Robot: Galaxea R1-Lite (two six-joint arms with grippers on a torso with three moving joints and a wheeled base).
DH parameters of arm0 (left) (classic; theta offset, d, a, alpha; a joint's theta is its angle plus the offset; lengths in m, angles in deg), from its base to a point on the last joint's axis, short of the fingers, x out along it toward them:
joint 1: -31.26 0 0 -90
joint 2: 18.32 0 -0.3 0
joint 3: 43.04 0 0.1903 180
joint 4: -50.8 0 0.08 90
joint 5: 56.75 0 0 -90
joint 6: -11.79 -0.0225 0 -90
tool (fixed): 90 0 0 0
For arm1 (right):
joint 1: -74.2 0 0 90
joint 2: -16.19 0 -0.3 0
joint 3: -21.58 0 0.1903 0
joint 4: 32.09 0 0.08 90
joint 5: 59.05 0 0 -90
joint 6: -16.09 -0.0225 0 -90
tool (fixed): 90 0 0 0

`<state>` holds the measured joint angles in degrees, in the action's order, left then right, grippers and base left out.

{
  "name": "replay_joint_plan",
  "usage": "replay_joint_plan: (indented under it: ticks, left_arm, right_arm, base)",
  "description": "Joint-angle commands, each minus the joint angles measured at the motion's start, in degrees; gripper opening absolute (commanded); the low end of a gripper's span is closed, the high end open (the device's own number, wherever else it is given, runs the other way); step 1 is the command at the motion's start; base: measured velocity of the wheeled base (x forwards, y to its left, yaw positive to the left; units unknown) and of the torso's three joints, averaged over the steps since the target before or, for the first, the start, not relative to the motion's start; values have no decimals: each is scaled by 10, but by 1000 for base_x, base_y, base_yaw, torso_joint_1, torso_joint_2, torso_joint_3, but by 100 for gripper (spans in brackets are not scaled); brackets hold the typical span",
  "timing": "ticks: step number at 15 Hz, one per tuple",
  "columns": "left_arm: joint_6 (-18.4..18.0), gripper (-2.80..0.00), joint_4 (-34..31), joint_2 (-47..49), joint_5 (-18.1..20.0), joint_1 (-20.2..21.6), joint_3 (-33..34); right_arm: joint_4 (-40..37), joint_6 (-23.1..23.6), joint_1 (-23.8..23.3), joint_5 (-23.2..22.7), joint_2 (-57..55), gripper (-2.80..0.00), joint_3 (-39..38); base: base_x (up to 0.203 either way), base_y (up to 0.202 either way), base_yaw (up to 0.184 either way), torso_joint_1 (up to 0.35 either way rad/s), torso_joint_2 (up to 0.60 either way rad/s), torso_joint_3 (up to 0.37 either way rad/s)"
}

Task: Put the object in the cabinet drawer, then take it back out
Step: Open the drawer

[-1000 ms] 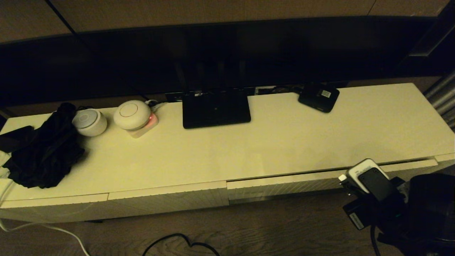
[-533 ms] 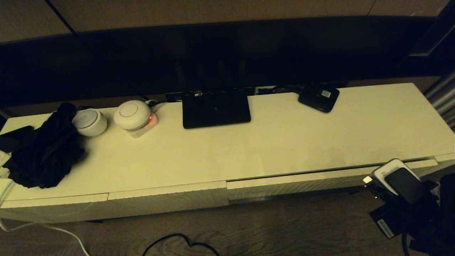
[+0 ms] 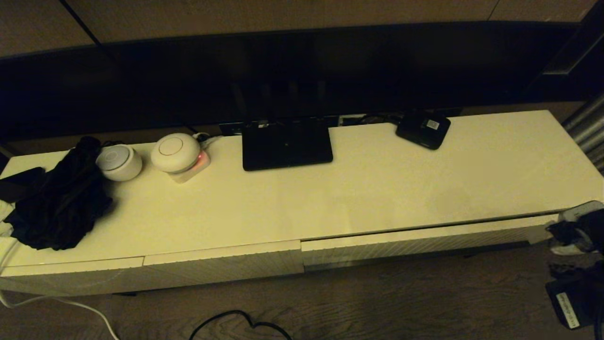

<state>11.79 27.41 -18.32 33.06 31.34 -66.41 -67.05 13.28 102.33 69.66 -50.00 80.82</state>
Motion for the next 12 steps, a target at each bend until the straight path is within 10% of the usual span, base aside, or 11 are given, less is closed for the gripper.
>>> replay_joint_plan:
  ticks: [1, 7, 12]
  left_arm:
    - [0, -280, 0, 0, 0, 0, 2]
    - [0, -280, 0, 0, -1, 0, 2]
    - [0, -280, 0, 0, 0, 0, 2]
  right_arm:
    - [-113, -83, -4, 2, 24, -280, 53]
    - [-267, -258, -5, -37, 14, -280, 96]
    - [-317, -279, -36, -36, 15, -280, 135]
  base:
    - [0, 0, 0, 0, 0, 0]
    - [0, 0, 0, 0, 0, 0]
    - [0, 0, 0, 0, 0, 0]
